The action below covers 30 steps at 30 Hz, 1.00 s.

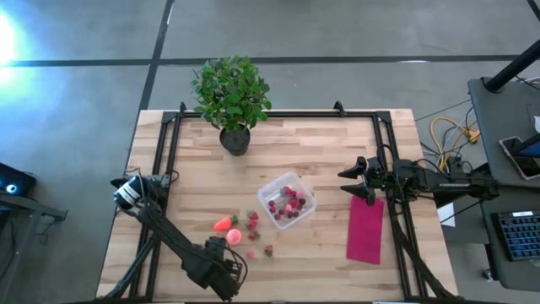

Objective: Pick and placing Produce into tupperware
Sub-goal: Put the red strawberry into the transparent bin

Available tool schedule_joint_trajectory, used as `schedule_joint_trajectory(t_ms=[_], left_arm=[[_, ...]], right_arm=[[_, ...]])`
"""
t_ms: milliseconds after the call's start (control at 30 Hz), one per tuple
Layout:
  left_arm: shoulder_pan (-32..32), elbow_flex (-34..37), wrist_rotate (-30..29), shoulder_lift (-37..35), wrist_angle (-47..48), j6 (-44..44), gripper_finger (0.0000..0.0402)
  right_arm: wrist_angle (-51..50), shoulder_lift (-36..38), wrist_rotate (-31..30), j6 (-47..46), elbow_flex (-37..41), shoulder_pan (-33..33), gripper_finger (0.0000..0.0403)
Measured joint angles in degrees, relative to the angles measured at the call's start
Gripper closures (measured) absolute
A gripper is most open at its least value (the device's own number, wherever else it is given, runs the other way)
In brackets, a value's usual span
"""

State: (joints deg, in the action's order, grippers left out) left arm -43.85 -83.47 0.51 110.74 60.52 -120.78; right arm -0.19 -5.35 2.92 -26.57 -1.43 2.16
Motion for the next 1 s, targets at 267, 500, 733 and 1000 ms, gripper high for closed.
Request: schedule_joint_trajectory(t_ms=[267, 500, 733, 1000], left_arm=[[-1.4, 2.2, 0.4, 0.0, 1.0, 0.0, 0.0174], [-1.5, 5.1, 0.0, 0.0, -3.1, 0.1, 0.0204], [-1.5, 5.7, -1.4, 0.0, -3.2, -0.1, 0.0244], [-1.5, 6.5, -2.0, -0.1, -4.7, -0.2, 0.0271]], right_arm=[[0.0, 0.0, 0.0, 0.0, 0.0, 0.0, 0.0117], [0.0, -0.1, 0.0, 0.0, 0.0, 0.0, 0.0117], [0.0, -0.1, 0.0, 0.0, 0.0, 0.0, 0.0117], [0.0, -0.1, 0.0, 0.0, 0.0, 0.0, 0.0117]])
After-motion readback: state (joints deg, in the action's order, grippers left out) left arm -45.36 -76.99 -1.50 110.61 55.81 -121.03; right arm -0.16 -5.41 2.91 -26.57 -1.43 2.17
